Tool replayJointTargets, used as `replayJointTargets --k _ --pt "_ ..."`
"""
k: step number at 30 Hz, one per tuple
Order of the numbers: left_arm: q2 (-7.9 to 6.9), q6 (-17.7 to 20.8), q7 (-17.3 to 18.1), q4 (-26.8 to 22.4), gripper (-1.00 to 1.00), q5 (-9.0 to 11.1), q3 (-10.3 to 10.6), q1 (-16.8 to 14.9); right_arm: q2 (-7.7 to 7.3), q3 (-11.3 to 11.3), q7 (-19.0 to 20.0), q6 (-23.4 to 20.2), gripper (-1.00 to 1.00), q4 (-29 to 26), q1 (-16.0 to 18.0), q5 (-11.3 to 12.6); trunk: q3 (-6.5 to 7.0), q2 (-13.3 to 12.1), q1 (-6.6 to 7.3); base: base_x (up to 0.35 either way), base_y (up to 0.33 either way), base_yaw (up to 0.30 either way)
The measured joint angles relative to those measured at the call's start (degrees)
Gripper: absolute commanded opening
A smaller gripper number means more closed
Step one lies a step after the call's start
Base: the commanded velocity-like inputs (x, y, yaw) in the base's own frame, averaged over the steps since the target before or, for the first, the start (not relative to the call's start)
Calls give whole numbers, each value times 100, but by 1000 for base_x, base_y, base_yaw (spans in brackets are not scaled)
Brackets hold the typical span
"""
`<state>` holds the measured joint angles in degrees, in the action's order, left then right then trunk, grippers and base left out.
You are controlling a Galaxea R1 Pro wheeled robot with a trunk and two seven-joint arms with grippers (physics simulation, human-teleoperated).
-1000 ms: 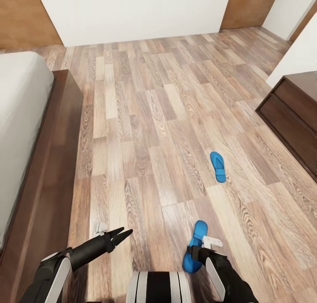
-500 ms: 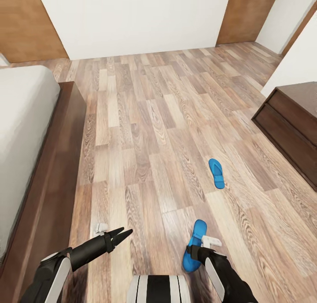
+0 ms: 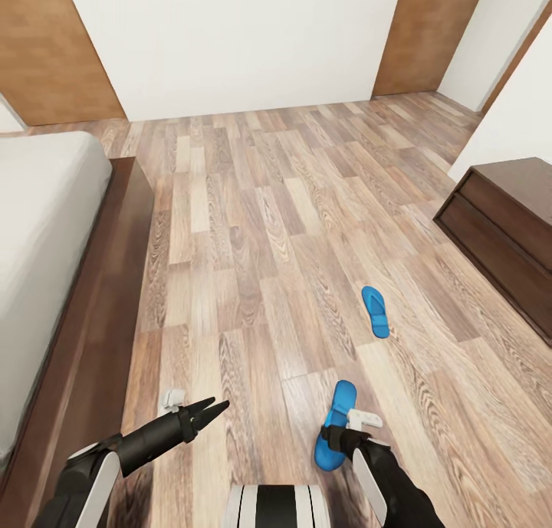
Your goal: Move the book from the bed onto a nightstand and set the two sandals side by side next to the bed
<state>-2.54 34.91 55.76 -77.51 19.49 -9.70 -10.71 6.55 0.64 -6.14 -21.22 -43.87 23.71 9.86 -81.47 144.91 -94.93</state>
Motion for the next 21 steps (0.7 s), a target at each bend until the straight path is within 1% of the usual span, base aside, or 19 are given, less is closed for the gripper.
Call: replayJointTargets --k 5,12,14,18,21 --pt "-3 -14 -5 -16 100 23 2 -4 -4 0 -5 155 -100 14 -1 -4 0 0 0 0 0 0" --pt "-9 -33 -16 -11 100 241 -47 1 -9 -1 -8 373 -100 28 0 -1 0 0 0 0 0 0" --pt "-9 -34 -17 -12 100 259 -51 1 -9 0 -9 435 -100 28 -1 0 0 0 0 17 0 0" --pt "-14 -37 -18 -11 100 284 -56 1 -15 0 -11 559 -100 29 -2 1 0 0 2 176 0 0" --pt "-15 -37 -18 -12 100 286 -56 1 -15 -1 -12 652 -100 29 -1 3 0 0 1 88 0 0"
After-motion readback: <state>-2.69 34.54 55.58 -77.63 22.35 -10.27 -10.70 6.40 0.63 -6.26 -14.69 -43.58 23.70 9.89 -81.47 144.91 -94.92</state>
